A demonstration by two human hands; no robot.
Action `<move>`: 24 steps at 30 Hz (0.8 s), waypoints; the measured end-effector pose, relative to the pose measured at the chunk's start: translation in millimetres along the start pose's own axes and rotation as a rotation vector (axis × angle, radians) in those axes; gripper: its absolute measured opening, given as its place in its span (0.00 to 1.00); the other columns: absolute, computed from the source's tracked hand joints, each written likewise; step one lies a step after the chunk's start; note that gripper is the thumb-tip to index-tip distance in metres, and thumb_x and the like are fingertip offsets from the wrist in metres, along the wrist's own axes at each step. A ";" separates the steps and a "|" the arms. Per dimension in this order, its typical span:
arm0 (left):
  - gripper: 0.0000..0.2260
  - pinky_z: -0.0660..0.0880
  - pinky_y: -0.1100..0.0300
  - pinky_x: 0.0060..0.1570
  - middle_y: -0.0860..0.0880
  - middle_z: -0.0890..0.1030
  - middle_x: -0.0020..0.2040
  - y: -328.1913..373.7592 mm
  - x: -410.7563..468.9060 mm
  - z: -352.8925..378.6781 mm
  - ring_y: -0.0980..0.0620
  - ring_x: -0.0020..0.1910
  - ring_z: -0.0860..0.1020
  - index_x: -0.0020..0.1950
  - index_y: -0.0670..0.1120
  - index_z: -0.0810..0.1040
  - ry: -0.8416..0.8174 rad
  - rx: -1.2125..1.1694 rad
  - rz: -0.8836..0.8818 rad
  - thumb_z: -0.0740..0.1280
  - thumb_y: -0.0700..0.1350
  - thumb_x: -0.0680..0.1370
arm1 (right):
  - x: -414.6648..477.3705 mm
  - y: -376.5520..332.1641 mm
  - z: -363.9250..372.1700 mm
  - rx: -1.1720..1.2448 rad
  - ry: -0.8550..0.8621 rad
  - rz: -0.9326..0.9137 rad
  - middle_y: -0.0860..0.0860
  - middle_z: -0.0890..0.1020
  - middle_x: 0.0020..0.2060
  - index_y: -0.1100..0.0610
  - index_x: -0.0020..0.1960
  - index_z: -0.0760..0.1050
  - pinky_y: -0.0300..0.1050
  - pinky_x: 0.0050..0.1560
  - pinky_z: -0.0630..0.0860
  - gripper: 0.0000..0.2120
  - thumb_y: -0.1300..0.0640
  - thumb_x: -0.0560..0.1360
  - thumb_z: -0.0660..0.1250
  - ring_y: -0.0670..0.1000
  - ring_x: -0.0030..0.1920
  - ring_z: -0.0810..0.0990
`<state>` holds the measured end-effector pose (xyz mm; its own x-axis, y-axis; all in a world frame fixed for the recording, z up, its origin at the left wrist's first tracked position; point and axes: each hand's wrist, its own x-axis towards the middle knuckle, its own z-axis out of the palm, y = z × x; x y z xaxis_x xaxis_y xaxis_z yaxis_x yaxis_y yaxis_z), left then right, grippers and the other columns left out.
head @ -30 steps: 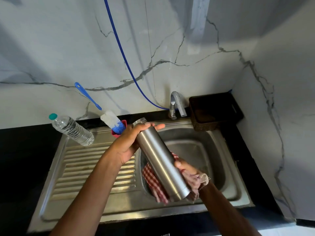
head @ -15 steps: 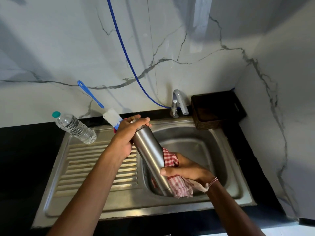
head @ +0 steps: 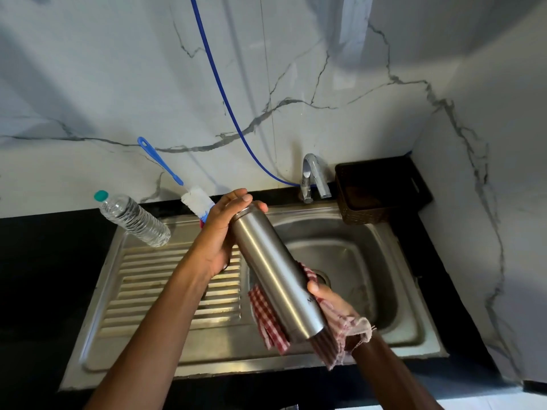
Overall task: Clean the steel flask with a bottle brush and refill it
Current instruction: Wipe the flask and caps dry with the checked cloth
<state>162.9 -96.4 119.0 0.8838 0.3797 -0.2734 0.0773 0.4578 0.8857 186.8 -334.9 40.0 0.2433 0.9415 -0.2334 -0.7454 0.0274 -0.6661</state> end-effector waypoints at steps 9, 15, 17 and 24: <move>0.09 0.75 0.51 0.57 0.50 0.81 0.40 -12.5 6.4 -5.8 0.50 0.45 0.78 0.46 0.50 0.78 0.097 -0.095 -0.093 0.77 0.42 0.72 | -2.7 -41.7 2.1 -0.524 0.206 0.169 0.49 0.86 0.48 0.43 0.56 0.78 0.44 0.52 0.81 0.22 0.47 0.64 0.78 0.47 0.49 0.85; 0.12 0.70 0.48 0.64 0.50 0.77 0.39 -20.7 5.9 -6.2 0.50 0.44 0.77 0.50 0.48 0.74 -0.101 -0.251 0.028 0.74 0.42 0.72 | 2.1 3.6 -3.7 0.074 0.147 0.167 0.54 0.87 0.39 0.60 0.44 0.88 0.41 0.42 0.82 0.37 0.46 0.39 0.89 0.49 0.38 0.87; 0.15 0.73 0.51 0.61 0.48 0.78 0.39 -19.8 4.8 -6.5 0.48 0.45 0.79 0.55 0.46 0.74 -0.081 -0.215 0.068 0.74 0.41 0.71 | 1.7 15.5 -7.3 0.094 0.183 0.140 0.54 0.87 0.40 0.59 0.44 0.88 0.42 0.43 0.82 0.38 0.45 0.38 0.89 0.50 0.39 0.87; 0.23 0.79 0.50 0.57 0.46 0.86 0.46 -15.0 7.7 -15.5 0.46 0.51 0.83 0.64 0.46 0.75 0.172 -0.001 -0.068 0.78 0.41 0.71 | 3.1 -20.8 1.0 -0.560 0.211 0.110 0.54 0.85 0.56 0.49 0.68 0.75 0.60 0.63 0.79 0.28 0.54 0.71 0.79 0.55 0.57 0.85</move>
<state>161.4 -87.8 97.7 0.7843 0.4801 -0.3930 0.1336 0.4879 0.8626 202.4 -332.2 53.9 0.3441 0.8402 -0.4190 -0.3468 -0.3009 -0.8883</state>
